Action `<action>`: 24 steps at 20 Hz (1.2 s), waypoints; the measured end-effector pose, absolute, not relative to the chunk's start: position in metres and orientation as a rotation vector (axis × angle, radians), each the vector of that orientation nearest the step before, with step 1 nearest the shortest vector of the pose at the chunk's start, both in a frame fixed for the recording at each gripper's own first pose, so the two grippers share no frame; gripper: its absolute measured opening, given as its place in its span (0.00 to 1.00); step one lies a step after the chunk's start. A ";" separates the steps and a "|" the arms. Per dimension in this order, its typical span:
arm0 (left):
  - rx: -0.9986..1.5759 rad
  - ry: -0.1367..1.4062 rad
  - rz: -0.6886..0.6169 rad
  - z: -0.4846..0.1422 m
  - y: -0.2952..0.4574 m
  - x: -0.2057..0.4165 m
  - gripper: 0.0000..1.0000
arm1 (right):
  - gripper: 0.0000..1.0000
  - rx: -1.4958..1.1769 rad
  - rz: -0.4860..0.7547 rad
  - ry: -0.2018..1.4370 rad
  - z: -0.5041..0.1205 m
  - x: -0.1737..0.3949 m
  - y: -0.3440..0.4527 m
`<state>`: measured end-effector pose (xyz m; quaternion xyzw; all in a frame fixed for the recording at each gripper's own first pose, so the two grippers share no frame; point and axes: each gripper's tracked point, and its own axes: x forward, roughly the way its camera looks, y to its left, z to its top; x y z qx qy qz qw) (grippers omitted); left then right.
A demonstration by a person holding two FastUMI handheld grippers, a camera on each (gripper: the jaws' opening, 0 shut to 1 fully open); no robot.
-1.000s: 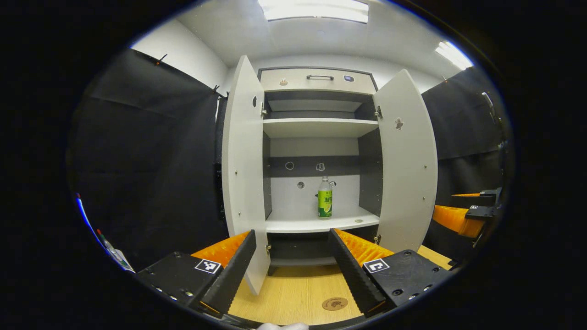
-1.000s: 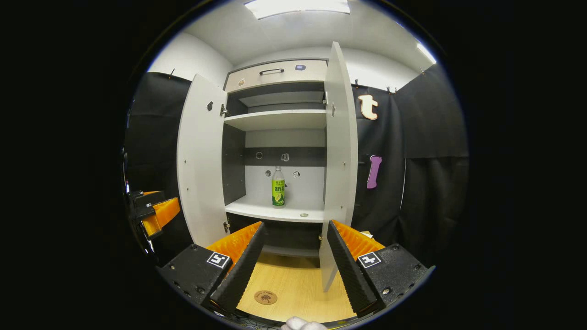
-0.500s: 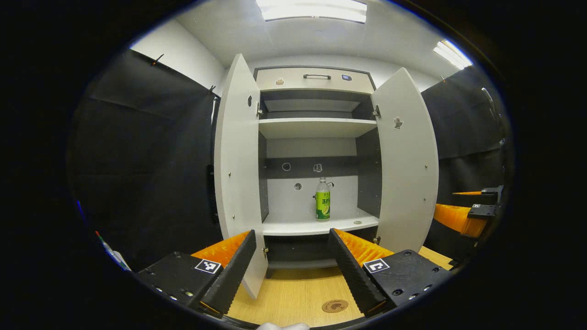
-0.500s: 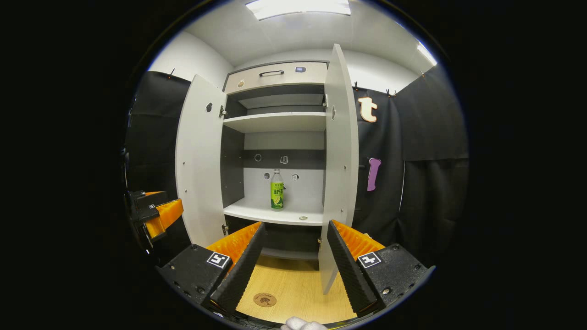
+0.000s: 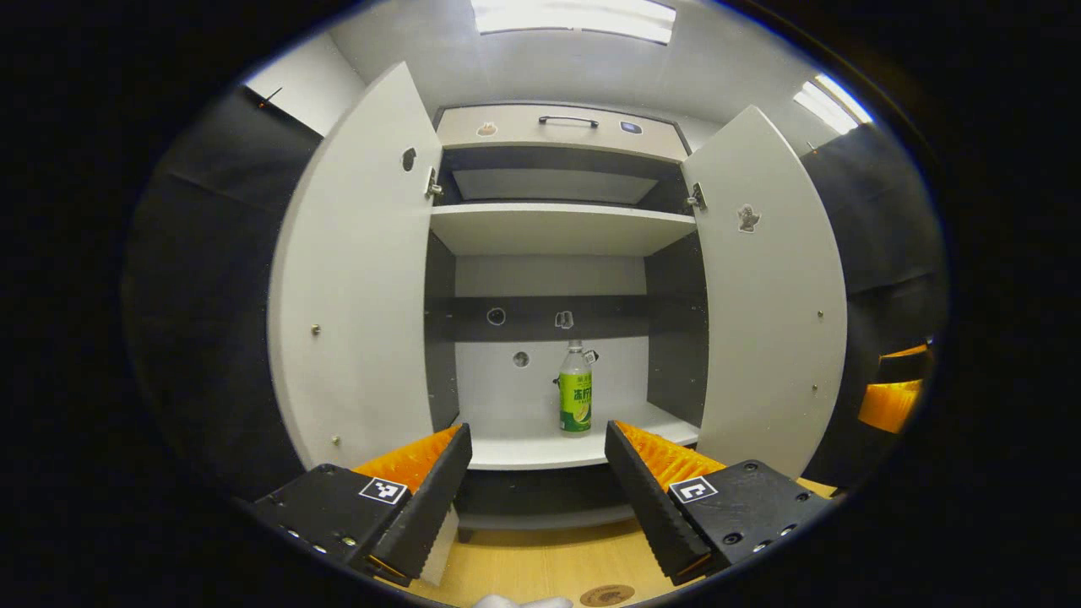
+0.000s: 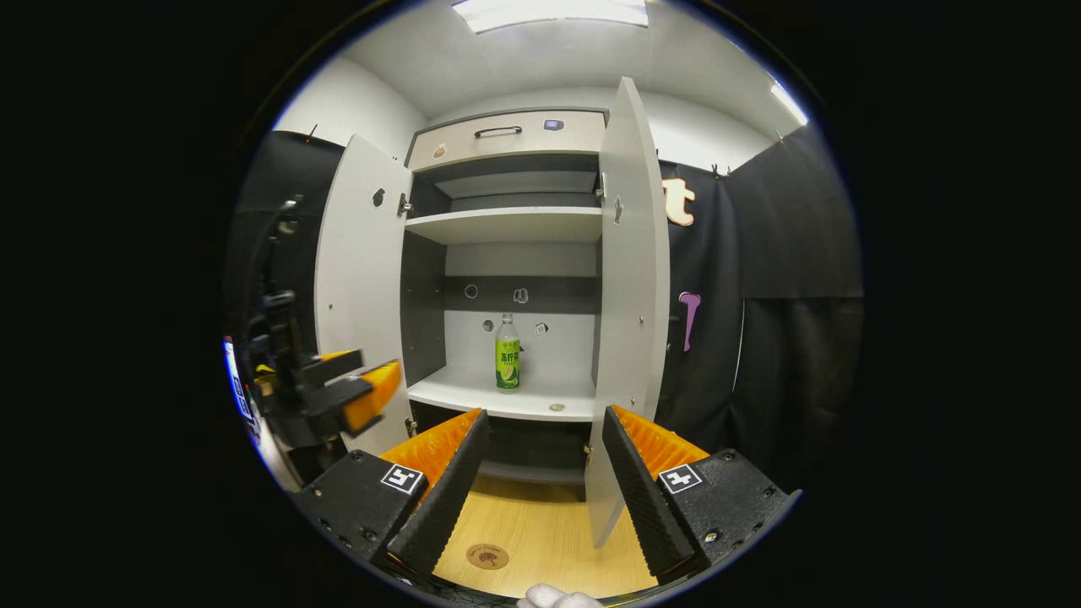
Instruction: Grasp the bottle in the cabinet with the left hand and place it on the coaster, then close the right door with the right hand and the left door with the left hand.
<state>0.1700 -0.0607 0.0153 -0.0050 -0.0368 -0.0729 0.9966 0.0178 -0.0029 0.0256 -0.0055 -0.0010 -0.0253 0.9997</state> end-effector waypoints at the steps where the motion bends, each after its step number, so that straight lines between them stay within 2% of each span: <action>1: -0.015 -0.082 -0.161 0.018 -0.070 0.190 0.99 | 0.83 -0.011 -0.057 -0.002 0.027 0.017 -0.004; 2: -0.017 -0.090 -0.172 0.021 -0.080 0.212 0.96 | 0.83 -0.011 -0.064 0.001 0.029 0.017 -0.004; 8: -0.054 -0.092 -0.185 0.013 -0.133 0.351 0.96 | 0.83 -0.009 -0.107 0.034 0.032 0.026 -0.011; 9: -0.046 -0.077 -0.182 0.007 -0.140 0.371 0.99 | 0.83 -0.013 -0.113 0.043 0.031 0.026 -0.013; 11: -0.034 -0.072 -0.167 0.001 -0.149 0.407 0.97 | 0.83 -0.022 -0.125 0.059 0.028 0.028 -0.016; 15: -0.032 -0.047 -0.131 -0.019 -0.158 0.456 0.96 | 0.83 -0.036 -0.137 0.111 0.016 0.035 -0.023; 21: -0.079 0.053 -0.093 -0.049 -0.156 0.492 0.96 | 0.83 -0.036 -0.133 0.137 0.008 0.037 -0.029; 22: -0.071 0.056 -0.092 -0.050 -0.155 0.495 0.95 | 0.83 -0.038 -0.136 0.141 0.007 0.037 -0.031; 23: -0.065 0.052 -0.096 -0.050 -0.155 0.494 0.80 | 0.83 -0.039 -0.140 0.141 0.006 0.036 -0.034; 24: -0.062 0.062 -0.105 -0.050 -0.158 0.489 0.77 | 0.83 -0.037 -0.143 0.141 0.006 0.035 -0.037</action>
